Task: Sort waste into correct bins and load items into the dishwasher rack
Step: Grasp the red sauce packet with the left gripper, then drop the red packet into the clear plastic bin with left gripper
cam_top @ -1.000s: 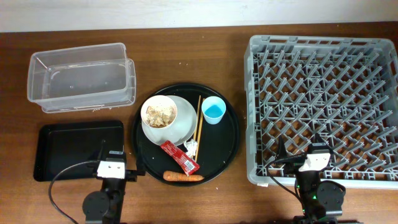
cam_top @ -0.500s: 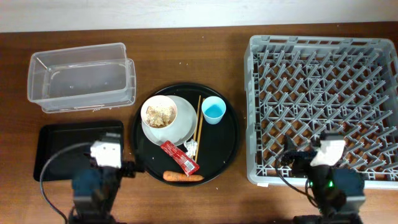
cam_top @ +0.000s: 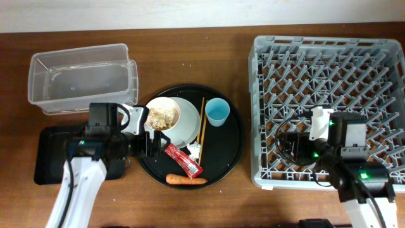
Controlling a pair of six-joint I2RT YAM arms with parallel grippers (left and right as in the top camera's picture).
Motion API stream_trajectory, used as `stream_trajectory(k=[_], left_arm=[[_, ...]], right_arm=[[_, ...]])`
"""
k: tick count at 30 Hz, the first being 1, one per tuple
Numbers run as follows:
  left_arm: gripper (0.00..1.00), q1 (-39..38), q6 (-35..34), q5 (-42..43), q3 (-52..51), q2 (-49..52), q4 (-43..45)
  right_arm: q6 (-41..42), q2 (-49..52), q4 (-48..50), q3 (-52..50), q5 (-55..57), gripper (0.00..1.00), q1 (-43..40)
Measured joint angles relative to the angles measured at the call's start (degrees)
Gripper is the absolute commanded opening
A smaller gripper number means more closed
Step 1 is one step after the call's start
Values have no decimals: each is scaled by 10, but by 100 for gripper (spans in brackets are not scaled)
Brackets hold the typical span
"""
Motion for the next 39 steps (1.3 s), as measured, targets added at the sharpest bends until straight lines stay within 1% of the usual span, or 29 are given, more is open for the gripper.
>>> stream_trajectory(k=[2, 7, 9, 10, 12, 14, 16, 17, 19, 20, 22, 23, 25, 29, 32, 34, 36, 38, 39], left_arm=[[99, -11, 0, 11, 0, 41, -11], [99, -108, -2, -3, 2, 145, -13], [99, -130, -2, -11, 2, 180, -12], [96, -134, -2, -13, 2, 190, -7], [75, -138, -3, -14, 2, 215, 6], [68, -138, -5, -16, 2, 226, 17], [56, -138, -7, -15, 2, 228, 35], [45, -138, -6, -16, 2, 228, 39], [33, -138, -9, -15, 2, 228, 43], [29, -138, -8, -16, 2, 228, 43], [18, -138, -9, -15, 2, 228, 43], [15, -138, -7, -16, 2, 228, 43], [1, -138, -8, -15, 2, 228, 46], [0, -138, -8, -15, 2, 228, 51], [0, -138, -8, -16, 24, 222, -5], [0, -138, -8, -22, 51, 186, -30], [0, -136, -8, -49, 83, 122, -36], [0, -118, -8, -99, 104, 65, -26], [1, -104, -8, -126, 108, 48, 0]], right_arm=[[0, 19, -4, 0, 0, 98, 0], [0, 28, -7, 0, 0, 98, 0], [0, 28, -10, 0, 0, 99, 0], [0, 28, -10, 0, 0, 98, 0], [0, 28, -11, 0, 0, 98, 0], [0, 28, -11, 0, 0, 98, 0], [0, 28, -11, 0, 0, 98, 0], [0, 28, -11, 0, 0, 98, 0], [0, 28, -12, 0, 0, 98, 0], [0, 28, -13, 0, 0, 98, 0], [0, 28, -13, 0, 0, 98, 0], [0, 28, -13, 0, 0, 98, 0], [0, 28, -13, 0, 0, 98, 0], [0, 28, -13, 0, 0, 98, 0], [0, 28, -14, 0, 0, 98, 0], [0, 28, -14, 0, 0, 98, 0], [0, 28, -13, 0, 0, 98, 0], [0, 28, -13, 0, 0, 98, 0], [0, 28, -13, 0, 0, 98, 0]])
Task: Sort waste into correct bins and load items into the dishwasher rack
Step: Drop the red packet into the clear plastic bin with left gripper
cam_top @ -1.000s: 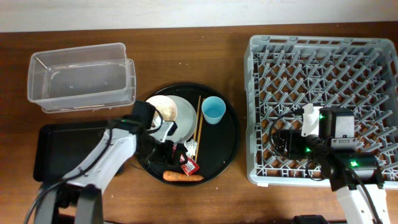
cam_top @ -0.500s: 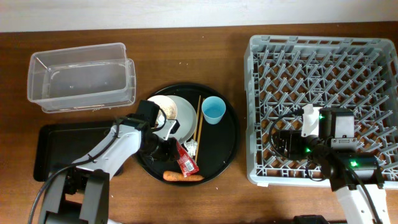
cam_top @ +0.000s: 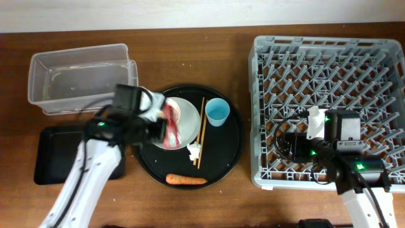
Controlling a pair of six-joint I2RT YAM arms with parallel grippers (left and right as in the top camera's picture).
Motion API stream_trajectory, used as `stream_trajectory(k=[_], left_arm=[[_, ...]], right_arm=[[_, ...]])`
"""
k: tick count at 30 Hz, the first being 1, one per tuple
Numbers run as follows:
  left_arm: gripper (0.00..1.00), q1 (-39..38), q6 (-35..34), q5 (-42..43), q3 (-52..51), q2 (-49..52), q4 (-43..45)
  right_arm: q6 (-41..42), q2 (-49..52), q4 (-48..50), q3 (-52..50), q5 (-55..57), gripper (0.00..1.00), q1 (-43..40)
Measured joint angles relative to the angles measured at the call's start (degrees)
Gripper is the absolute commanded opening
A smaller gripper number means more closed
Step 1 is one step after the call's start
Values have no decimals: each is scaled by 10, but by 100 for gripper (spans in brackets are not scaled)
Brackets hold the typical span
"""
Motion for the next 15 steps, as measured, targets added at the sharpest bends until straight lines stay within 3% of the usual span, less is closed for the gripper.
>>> stream_trajectory(k=[2, 7, 8, 9, 11, 12, 13, 15], left_arm=[[1, 49, 0, -70, 8, -17, 80], [1, 133, 0, -149, 10, 14, 287], [5, 138, 0, -167, 11, 33, 327], [21, 144, 0, -188, 12, 57, 360], [27, 155, 1, -222, 11, 113, 411], [51, 159, 2, -238, 11, 143, 429], [68, 163, 2, -245, 11, 156, 435], [71, 165, 4, -256, 10, 160, 447]], right_arm=[[0, 0, -1, 0, 0, 98, 0], [0, 1, -2, 1, 0, 98, 0], [0, 1, -2, 1, 0, 98, 0], [0, 1, -2, 1, 0, 98, 0], [0, 1, -2, 1, 0, 98, 0], [0, 1, -2, 1, 0, 98, 0], [0, 1, -2, 1, 0, 98, 0], [0, 1, -2, 1, 0, 98, 0]])
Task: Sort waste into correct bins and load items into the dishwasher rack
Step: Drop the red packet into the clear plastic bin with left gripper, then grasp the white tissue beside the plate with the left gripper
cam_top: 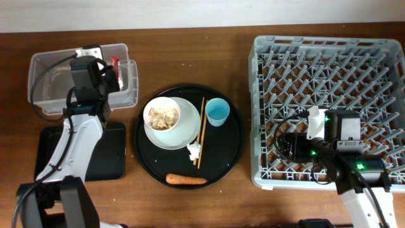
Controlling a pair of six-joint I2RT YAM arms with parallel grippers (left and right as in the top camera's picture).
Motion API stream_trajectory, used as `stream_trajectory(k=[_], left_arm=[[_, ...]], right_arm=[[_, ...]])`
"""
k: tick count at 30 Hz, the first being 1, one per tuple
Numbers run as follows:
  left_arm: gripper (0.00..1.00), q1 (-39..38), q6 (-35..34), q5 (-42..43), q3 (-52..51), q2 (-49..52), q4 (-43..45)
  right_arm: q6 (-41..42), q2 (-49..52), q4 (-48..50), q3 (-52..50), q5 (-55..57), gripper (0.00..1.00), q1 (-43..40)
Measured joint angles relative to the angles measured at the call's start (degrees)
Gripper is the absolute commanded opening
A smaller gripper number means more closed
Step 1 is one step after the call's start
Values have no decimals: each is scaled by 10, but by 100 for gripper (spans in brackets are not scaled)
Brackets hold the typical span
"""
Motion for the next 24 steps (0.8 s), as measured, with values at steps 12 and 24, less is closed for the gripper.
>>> stream_trajectory(k=[12, 24], left_arm=[[71, -109, -2, 269, 3, -71, -411], [70, -339, -2, 264, 2, 48, -439]], right_arm=[[0, 0, -2, 2, 0, 98, 0], [0, 0, -5, 2, 0, 98, 0]])
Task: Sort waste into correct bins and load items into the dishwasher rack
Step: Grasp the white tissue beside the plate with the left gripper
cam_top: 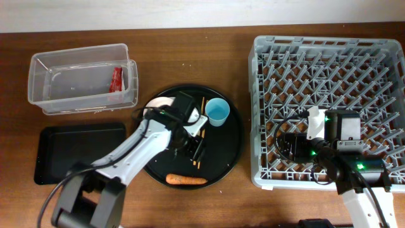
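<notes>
My left gripper is low over the round black tray, at the spot beside the wooden chopsticks. Its fingers look apart, with nothing held. Its arm covers most of the white plate and hides the food bowl. A blue cup stands at the tray's upper right. A carrot lies at its front. The red wrapper lies inside the clear plastic bin. My right gripper rests over the left front part of the grey dishwasher rack; its jaws are too dark to read.
A flat black rectangular tray lies left of the round tray, in front of the clear bin. The rack fills the right side of the wooden table.
My left gripper was over the clear bin with the red wrapper in it. Now the wrapper lies in the bin, and the gripper is back over the round tray by the chopsticks.
At first my left gripper was beside the bowl, with the red wrapper lying on the round tray. Then it held the wrapper above the plate, then over the clear bin. Now the wrapper is in the bin and the gripper is over the tray. The right arm stayed put.
</notes>
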Controlling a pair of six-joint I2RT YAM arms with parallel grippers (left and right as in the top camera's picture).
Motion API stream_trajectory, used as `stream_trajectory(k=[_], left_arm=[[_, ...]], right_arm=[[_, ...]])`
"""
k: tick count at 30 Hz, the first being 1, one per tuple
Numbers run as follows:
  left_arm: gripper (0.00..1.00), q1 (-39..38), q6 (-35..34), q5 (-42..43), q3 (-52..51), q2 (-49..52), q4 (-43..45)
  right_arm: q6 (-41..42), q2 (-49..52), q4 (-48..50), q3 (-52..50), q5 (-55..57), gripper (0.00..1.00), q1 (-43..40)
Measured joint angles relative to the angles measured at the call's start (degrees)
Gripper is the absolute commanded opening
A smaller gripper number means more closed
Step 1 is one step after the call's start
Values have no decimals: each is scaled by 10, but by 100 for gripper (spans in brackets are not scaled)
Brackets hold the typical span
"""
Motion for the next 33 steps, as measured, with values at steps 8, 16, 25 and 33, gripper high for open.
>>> stream_trajectory(k=[8, 16, 25, 33], left_arm=[[67, -27, 0, -38, 0, 28, 0], [47, -27, 0, -46, 0, 28, 7], [42, -27, 0, -50, 0, 28, 34], [24, -27, 0, -95, 0, 28, 58]], right_arm=[[0, 0, -1, 0, 0, 98, 0], [0, 0, -1, 0, 0, 98, 0], [0, 0, -6, 0, 0, 98, 0], [0, 0, -6, 0, 0, 99, 0]])
